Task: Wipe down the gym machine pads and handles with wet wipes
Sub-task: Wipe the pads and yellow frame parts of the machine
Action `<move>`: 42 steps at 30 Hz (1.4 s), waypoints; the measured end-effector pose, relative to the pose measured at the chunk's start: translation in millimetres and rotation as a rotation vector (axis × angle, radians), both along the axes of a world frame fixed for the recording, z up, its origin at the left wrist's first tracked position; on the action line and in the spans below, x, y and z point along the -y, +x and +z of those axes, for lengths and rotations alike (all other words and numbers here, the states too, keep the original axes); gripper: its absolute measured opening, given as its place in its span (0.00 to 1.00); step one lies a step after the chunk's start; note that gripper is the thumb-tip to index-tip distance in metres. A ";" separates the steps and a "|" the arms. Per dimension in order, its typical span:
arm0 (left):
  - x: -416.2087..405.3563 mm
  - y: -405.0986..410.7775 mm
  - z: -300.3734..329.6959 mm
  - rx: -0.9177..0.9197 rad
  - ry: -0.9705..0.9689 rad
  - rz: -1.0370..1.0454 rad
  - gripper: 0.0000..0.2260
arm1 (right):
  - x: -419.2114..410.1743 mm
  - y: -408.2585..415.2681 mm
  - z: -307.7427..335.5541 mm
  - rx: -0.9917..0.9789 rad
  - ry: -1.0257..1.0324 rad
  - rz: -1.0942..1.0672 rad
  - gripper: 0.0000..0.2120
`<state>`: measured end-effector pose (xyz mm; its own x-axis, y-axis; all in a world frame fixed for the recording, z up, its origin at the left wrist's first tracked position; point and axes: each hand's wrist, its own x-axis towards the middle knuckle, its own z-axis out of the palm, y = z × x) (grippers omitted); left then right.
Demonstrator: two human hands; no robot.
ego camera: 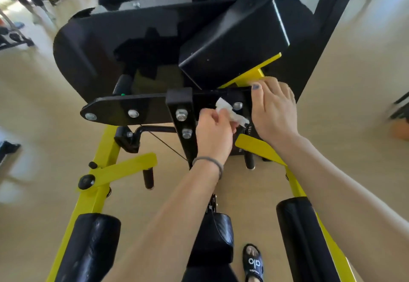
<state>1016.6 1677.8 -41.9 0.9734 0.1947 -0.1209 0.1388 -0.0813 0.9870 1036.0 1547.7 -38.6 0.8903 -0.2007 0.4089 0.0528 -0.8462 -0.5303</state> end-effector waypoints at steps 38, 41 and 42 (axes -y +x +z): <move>13.8 12.4 -23.1 0.457 0.434 0.272 0.04 | 1.7 1.6 -19.5 0.201 0.040 -0.032 0.20; 41.5 9.3 -15.6 0.221 -0.029 0.463 0.01 | 0.7 3.9 -21.7 0.203 0.022 -0.037 0.20; 49.4 9.5 -10.5 0.191 -0.128 0.500 0.02 | 1.7 4.9 -22.2 0.201 0.008 -0.035 0.20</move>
<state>1026.1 1628.4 -52.4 0.7731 0.6343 -0.0042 -0.0527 0.0709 0.9961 1040.8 1546.0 -60.8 0.7836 -0.2335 0.5757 0.1290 -0.8454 -0.5184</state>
